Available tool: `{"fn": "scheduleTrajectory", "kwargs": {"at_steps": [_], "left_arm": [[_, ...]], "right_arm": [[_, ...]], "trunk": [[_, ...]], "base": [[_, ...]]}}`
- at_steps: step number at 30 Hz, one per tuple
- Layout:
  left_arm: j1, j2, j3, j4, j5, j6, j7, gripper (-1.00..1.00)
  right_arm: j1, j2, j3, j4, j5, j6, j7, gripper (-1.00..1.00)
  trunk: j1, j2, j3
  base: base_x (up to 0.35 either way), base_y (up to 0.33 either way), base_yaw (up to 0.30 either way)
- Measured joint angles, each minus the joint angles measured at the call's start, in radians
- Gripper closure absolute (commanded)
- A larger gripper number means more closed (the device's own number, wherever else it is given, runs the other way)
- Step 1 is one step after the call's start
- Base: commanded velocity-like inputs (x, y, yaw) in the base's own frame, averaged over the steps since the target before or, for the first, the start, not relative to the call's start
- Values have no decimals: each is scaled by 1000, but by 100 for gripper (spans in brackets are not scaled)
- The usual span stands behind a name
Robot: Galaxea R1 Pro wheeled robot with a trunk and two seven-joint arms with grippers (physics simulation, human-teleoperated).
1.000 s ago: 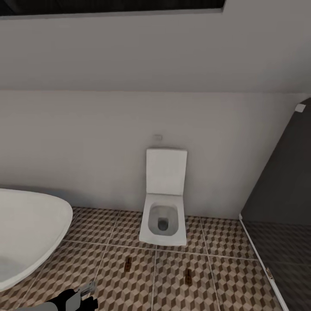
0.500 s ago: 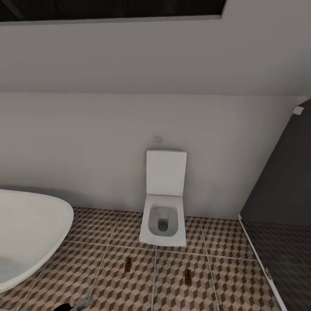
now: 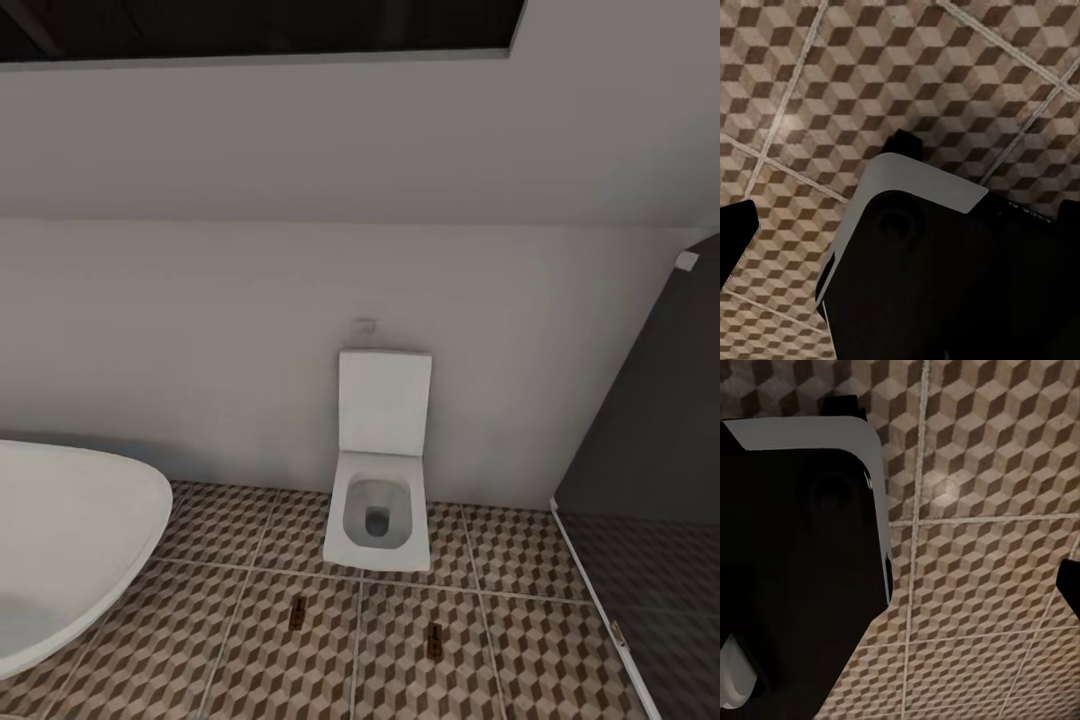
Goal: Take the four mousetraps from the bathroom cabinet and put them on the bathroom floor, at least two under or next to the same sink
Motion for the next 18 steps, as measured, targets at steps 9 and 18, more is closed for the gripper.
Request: {"fn": "scheduleTrajectory", "kwargs": {"at_steps": [9,18], "left_arm": [[20,2,0,2,0,-37,0,-100],[36,2,0,3,0,-39,0,-100]], "right_arm": [[0,0,0,0,0,0,0,-100],[0,0,0,0,0,0,0,-100]], "trunk": [[-35,63,28],[-69,126,57]], "base": [[0,0,0],[0,0,0]]}}
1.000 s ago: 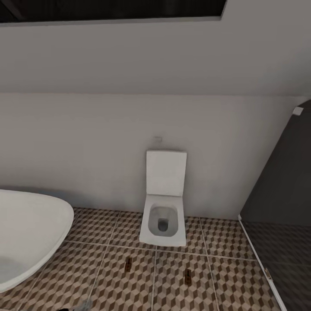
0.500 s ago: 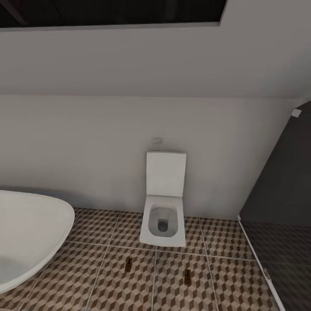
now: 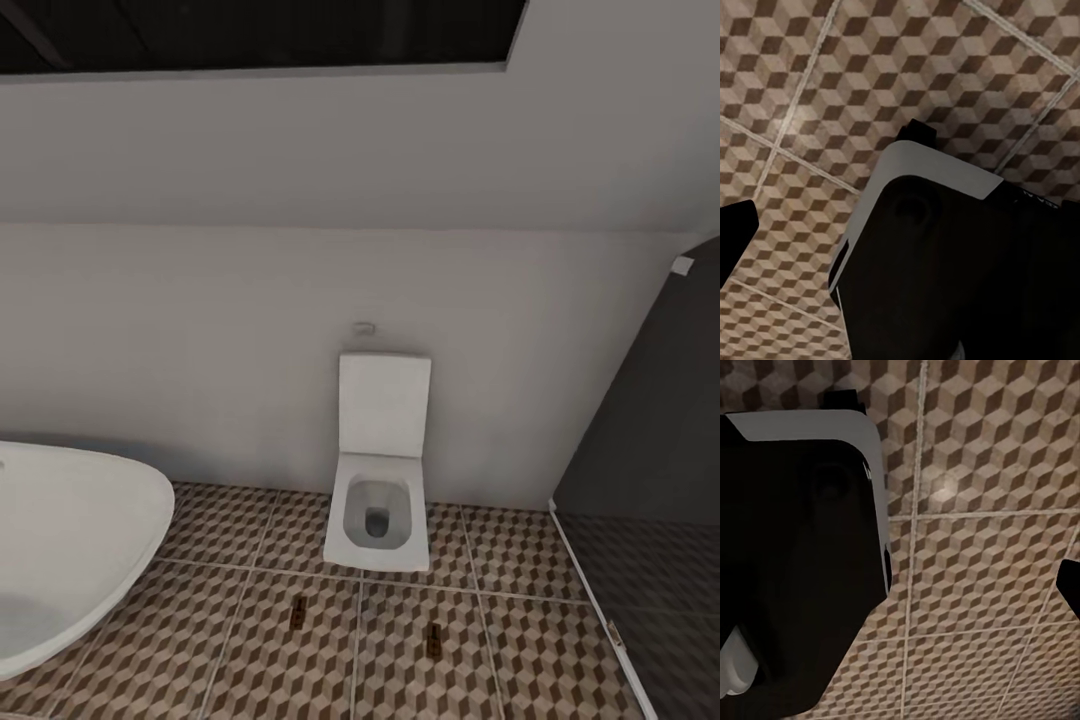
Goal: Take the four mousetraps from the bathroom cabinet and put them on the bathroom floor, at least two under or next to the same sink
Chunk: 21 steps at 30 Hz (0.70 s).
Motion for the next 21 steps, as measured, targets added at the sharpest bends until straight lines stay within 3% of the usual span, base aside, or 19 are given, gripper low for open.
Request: {"fn": "scheduleTrajectory", "kwargs": {"at_steps": [21], "left_arm": [[6,0,0,0,0,0,1,-100]], "right_arm": [[0,0,0,0,0,0,0,-100]], "trunk": [[-81,147,66]], "base": [[0,0,0]]}}
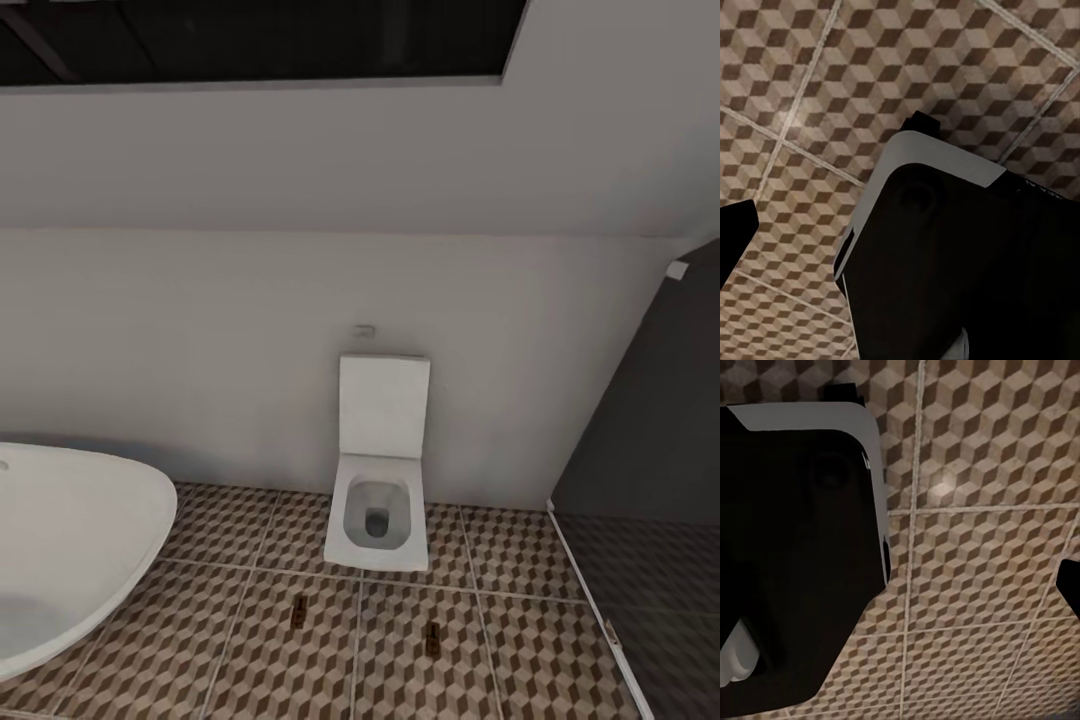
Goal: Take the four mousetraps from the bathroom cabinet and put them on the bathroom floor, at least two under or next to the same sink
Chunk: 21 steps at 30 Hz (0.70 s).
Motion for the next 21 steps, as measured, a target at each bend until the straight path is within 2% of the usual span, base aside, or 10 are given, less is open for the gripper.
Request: {"fn": "scheduleTrajectory", "kwargs": {"at_steps": [8,21], "left_arm": [[1,0,0,0,0,0,0,-100],[1,0,0,-1,0,0,0,-100]], "right_arm": [[0,0,0,0,0,0,0,-100],[0,0,0,0,0,0,0,-100]], "trunk": [[-31,56,25],[-31,57,25]], "base": [[0,0,0],[0,0,0]]}}
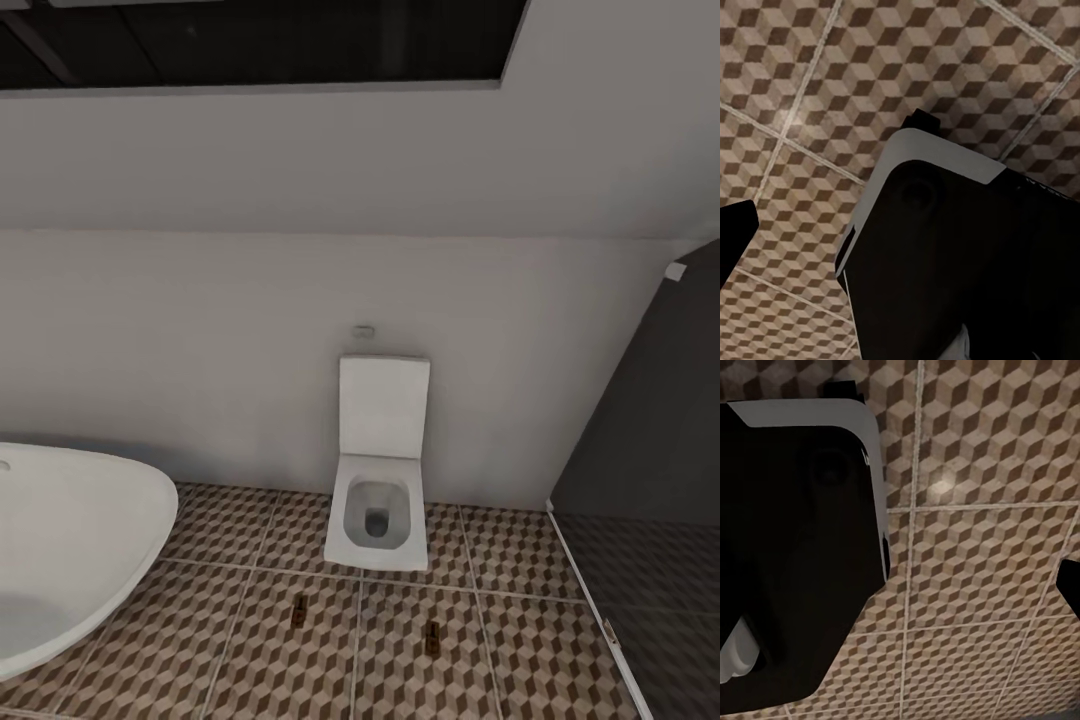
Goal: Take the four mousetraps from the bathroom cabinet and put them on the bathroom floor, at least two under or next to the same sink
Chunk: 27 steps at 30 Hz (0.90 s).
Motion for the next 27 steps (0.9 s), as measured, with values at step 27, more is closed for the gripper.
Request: {"fn": "scheduleTrajectory", "kwargs": {"at_steps": [27], "left_arm": [[0,-2,-1,0,1,-56,0,-100]], "right_arm": [[0,0,0,0,0,0,0,-100]], "trunk": [[0,0,0]], "base": [[0,0,0]]}}
